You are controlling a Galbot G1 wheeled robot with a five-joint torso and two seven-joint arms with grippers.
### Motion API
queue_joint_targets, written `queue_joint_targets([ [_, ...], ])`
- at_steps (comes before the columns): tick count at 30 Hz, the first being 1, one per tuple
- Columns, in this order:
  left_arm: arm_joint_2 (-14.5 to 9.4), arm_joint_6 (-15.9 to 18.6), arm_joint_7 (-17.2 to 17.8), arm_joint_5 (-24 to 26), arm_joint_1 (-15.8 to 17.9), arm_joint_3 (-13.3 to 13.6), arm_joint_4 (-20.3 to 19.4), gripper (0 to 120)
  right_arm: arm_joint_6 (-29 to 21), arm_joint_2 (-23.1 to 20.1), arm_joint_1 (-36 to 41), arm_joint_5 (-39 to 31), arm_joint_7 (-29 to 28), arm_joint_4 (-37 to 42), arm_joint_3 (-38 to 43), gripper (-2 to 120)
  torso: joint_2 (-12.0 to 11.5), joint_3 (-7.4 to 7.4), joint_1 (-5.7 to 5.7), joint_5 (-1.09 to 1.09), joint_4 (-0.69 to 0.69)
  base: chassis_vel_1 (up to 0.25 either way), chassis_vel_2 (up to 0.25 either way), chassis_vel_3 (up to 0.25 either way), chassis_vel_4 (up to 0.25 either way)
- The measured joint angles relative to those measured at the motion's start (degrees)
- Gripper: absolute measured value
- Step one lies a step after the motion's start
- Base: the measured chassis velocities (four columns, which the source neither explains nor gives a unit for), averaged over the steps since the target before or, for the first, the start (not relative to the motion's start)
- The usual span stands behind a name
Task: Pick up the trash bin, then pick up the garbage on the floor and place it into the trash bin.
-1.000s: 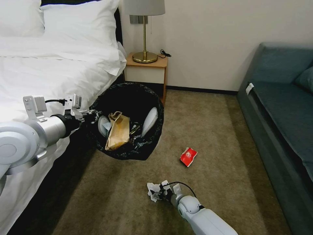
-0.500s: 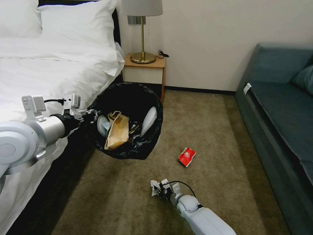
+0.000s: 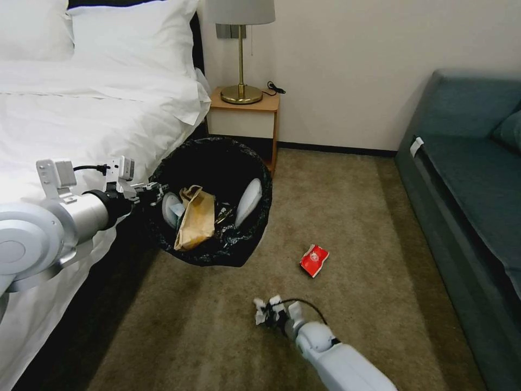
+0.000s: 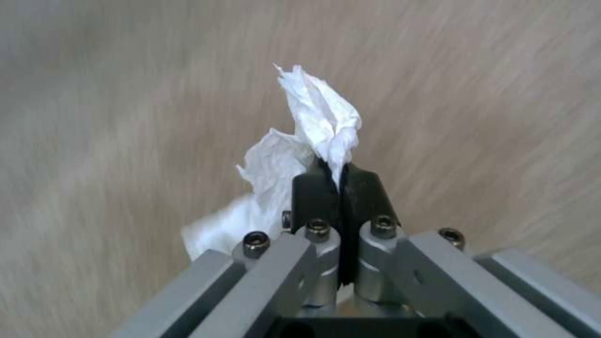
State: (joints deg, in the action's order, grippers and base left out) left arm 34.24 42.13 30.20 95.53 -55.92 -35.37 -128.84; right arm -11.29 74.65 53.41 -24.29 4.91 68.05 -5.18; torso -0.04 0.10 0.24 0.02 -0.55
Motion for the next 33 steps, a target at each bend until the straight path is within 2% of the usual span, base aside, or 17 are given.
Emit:
queue_joint_targets([
  [1, -0.02, 0.0, 0.01, 0.0, -0.16, -0.12, -0.01, 1, -1.13, -2.51, 0.48, -2.53, -1.04, 5.91, 1.55, 0, 0.0, -0.01, 0.0, 0.02, 0.0, 0.0, 0.0, 0.0, 0.0],
  [2, -0.02, 0.0, 0.01, 0.0, -0.16, -0.12, -0.01, 1, -1.13, -2.51, 0.48, -2.53, -1.04, 5.91, 1.55, 0, 0.0, -0.01, 0.0, 0.02, 0.0, 0.0, 0.0, 0.0, 0.0],
  [4, 0.07, 0.0, 0.01, -0.06, -0.35, -0.27, -0.01, 1, -3.04, -7.43, 1.23, -6.23, -2.86, 14.82, 4.27, 0, 0.0, -0.01, 0.0, -0.01, -0.01, 0.0, 0.0, 0.0, 0.0],
  [5, 0.07, 0.0, 0.01, -0.06, -0.35, -0.27, -0.01, 1, -3.04, -7.43, 1.23, -6.23, -2.86, 14.82, 4.27, 0, 0.0, -0.01, 0.0, -0.01, -0.01, 0.0, 0.0, 0.0, 0.0],
  [7, 0.24, 0.0, 0.0, -0.2, -0.48, -0.29, 0.01, 1, -4.38, -11.48, 1.1, -9.23, -5.22, 21.24, 6.4, 0, 0.0, -0.02, 0.0, 0.0, -0.02, 0.0, 0.0, 0.0, 0.0],
  [11, 0.38, 0.0, 0.0, -0.41, -0.68, -0.28, 0.02, 1, -5.87, -14.03, 0.33, -12.58, -7.52, 26.63, 8.47, 0, 0.0, -0.02, -0.01, -0.01, -0.03, 0.0, 0.0, 0.0, 0.0],
  [14, 0.57, 0.0, 0.2, -0.54, -0.94, -0.25, -0.01, 1, -9.95, -18.22, -2.08, -19.02, -10.44, 35.64, 13.72, 0, 0.01, -0.03, -0.01, 0.0, -0.01, 0.0, 0.0, 0.0, 0.0],
  [24, 0.62, 0.0, 1.0, -0.46, -2.03, -0.43, -0.48, 1, -12.15, -21.13, -8.01, -25.8, -11.9, 41.97, 20.36, 0, 0.01, -0.02, -0.02, 0.0, -0.01, 0.0, 0.0, 0.0, 0.0],
  [29, 0.45, 0.0, 1.14, -0.65, -2.33, 0.27, -0.58, 1, -12.42, -22.63, -13.13, -30.04, -8.17, 44.39, 21.86, 0, 0.01, -0.02, -0.02, -0.02, -0.01, 0.0, 0.0, 0.0, 0.0],
  [33, -0.25, 0.0, 1.18, -0.13, -1.58, 1.86, -0.83, 1, -13.88, -23.8, -19.77, -36.13, -5.24, 47.66, 18.89, 0, 0.01, -0.02, -0.02, -0.02, -0.01, 0.0, 0.0, 0.0, 0.0],
])
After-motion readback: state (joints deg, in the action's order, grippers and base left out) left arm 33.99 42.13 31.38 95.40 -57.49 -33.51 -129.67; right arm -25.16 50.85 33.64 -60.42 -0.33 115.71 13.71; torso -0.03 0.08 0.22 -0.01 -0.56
